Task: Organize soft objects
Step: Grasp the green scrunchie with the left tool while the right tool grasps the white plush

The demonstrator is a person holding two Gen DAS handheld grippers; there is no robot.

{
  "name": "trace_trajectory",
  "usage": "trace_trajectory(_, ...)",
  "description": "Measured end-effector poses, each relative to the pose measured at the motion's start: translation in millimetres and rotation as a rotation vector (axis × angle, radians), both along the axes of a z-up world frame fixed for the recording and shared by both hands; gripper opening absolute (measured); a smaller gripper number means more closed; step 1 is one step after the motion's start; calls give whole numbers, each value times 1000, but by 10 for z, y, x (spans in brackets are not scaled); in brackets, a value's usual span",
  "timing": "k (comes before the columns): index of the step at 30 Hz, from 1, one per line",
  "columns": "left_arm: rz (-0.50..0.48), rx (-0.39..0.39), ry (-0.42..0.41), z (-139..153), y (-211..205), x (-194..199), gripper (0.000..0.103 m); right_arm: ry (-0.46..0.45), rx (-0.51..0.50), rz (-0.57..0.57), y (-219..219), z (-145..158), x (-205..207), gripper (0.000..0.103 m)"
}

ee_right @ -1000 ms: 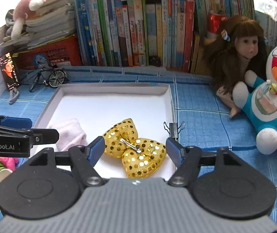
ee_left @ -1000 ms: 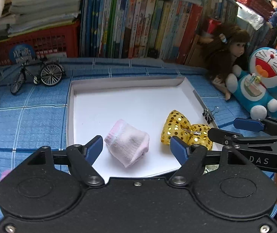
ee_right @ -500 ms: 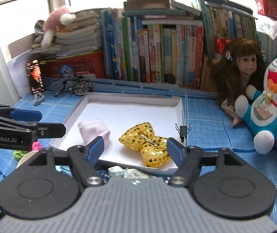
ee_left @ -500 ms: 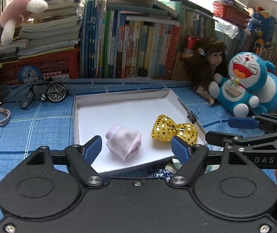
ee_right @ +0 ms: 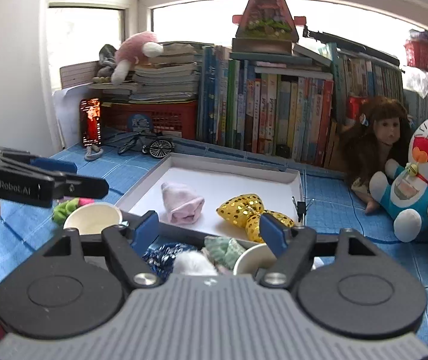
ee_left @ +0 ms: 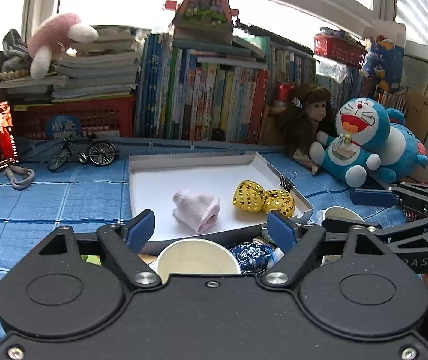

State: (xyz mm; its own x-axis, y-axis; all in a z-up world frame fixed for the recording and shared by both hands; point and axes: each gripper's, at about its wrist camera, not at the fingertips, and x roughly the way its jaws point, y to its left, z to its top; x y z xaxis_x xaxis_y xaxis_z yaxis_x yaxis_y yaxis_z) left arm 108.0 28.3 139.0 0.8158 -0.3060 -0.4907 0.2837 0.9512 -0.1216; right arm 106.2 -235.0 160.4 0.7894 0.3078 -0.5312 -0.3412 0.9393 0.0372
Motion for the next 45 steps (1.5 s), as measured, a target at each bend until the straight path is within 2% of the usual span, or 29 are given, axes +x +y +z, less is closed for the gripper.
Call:
trace_trajectory(11,91,14,-126,-255,210,-538,87,-93,-9,-12,82,-216,-456,84)
trace_trajectory(18,141,23,-129,-428,331,-697,89,-112,-22,-17,116,-348,-610,85)
trace_trajectory(24,223,15,-119,-650,472,-748,89,-116,-72,-3,184,-493,-659,85)
trace_trajectory(26,244,7,-91,-733,527,-719,86,-113,-77,6,197,-536,-664,85)
trace_trajectory(30,295,-22,-31,-863,643,-619,70,-112,-89,-5,225,-608,-662,85)
trace_trajectory(33,346,-45,-19,-914,739,-534,63,-115,-95,-11,229,-632,-639,81)
trace_trajectory(39,408,-57,-10,-953,857,-237,61,-122,-131,-12,293,-698,-596,72)
trace_trajectory(45,448,-98,30,-1034,946,54,56,-117,-162,-15,353,-770,-524,69)
